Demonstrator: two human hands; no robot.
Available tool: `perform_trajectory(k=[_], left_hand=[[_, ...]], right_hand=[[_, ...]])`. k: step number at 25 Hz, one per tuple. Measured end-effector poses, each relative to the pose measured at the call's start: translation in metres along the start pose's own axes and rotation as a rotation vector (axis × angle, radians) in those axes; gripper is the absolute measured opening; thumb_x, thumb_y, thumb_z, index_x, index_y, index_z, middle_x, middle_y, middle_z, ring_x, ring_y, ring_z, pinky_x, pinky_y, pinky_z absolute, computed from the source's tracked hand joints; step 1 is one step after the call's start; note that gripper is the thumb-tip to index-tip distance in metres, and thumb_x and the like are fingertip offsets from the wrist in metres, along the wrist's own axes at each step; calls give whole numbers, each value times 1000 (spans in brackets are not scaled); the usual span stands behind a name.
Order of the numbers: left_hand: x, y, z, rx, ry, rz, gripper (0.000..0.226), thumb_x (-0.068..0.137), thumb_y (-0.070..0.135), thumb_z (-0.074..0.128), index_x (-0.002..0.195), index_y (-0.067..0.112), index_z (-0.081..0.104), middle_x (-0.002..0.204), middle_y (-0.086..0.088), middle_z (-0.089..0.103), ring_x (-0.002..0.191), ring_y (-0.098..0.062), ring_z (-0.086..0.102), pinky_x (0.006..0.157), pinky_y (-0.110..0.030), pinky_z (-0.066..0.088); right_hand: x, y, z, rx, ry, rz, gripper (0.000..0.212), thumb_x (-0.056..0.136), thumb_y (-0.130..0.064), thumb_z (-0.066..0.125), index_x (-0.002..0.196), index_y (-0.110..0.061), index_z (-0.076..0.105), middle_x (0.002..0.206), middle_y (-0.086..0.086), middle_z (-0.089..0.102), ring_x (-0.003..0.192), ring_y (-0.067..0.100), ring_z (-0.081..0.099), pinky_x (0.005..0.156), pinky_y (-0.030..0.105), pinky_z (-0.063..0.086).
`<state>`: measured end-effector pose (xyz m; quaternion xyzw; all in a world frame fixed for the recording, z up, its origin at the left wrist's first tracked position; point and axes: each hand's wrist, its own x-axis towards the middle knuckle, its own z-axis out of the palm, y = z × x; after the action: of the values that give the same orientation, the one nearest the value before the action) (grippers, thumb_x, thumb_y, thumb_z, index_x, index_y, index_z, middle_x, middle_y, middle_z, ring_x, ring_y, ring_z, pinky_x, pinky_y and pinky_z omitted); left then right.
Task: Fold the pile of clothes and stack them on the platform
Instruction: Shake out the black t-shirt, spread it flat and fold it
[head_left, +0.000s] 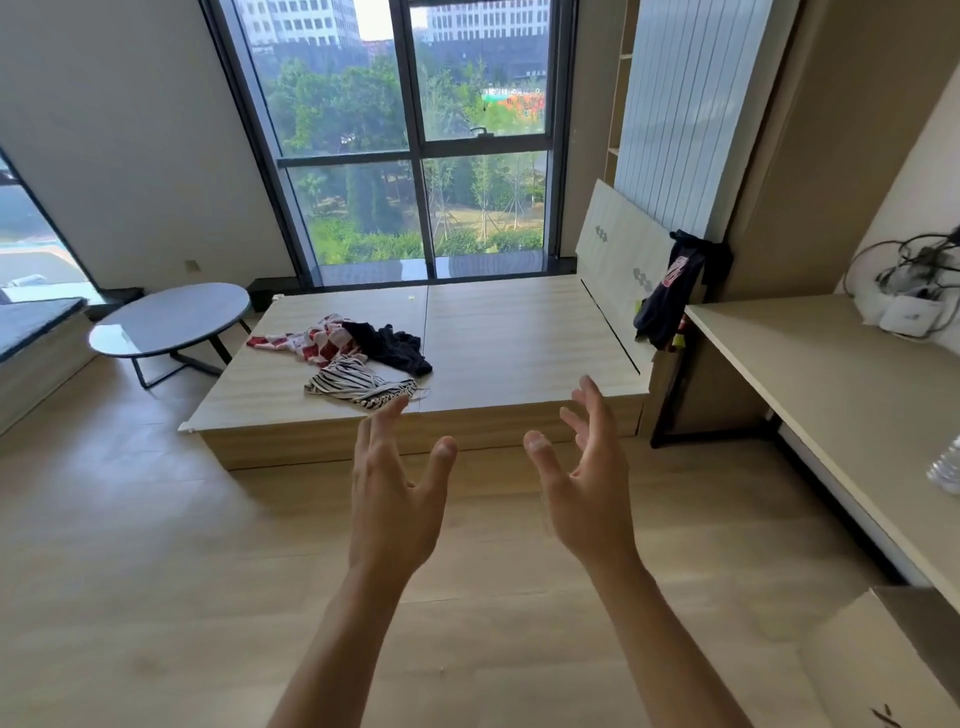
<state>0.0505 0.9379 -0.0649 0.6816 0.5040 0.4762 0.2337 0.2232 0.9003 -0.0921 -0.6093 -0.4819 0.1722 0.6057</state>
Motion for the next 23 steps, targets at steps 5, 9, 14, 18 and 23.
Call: perform_trajectory(k=[5,9,14,18,23], left_hand=[[93,-20,69,-23,-43,-40,57,93,32,67,144,19,45,144,3,50,136,-12,44,109,-30,35],[181,-41,143,-66,-104,-29,56,94,32,66,145,20,46,146,5,48,138,-10,43,109,-26,32],[296,-48,235,-136,-219,-11,57,95,35,64,147,23,43,146,10,46,136,-9,43,108,-29,35],[372,-34,310,-160,-321,42,64,93,46,60,148,21,43,148,6,46,135,-11,44,110,-34,37],[444,-34,420,-162,-430,70,60,95,36,64,149,23,42,150,7,45,137,-12,44,105,-29,34]], right_hand=[[96,42,15,-19,-6,39,79,89,-47,61,156,-35,22,152,-19,37,135,-1,45,105,26,36],[187,93,26,-58,23,68,79,88,-50,60,155,-35,22,151,-21,37,133,-2,46,103,24,36],[308,134,20,-117,95,90,80,91,-51,61,156,-37,18,156,-18,34,135,-2,44,89,11,36],[391,165,3,-139,192,127,80,92,-51,60,157,-36,17,159,-15,32,137,-1,43,84,4,38],[489,232,-16,-132,272,151,77,95,-42,63,157,-34,19,160,-11,32,137,1,44,85,-1,38]])
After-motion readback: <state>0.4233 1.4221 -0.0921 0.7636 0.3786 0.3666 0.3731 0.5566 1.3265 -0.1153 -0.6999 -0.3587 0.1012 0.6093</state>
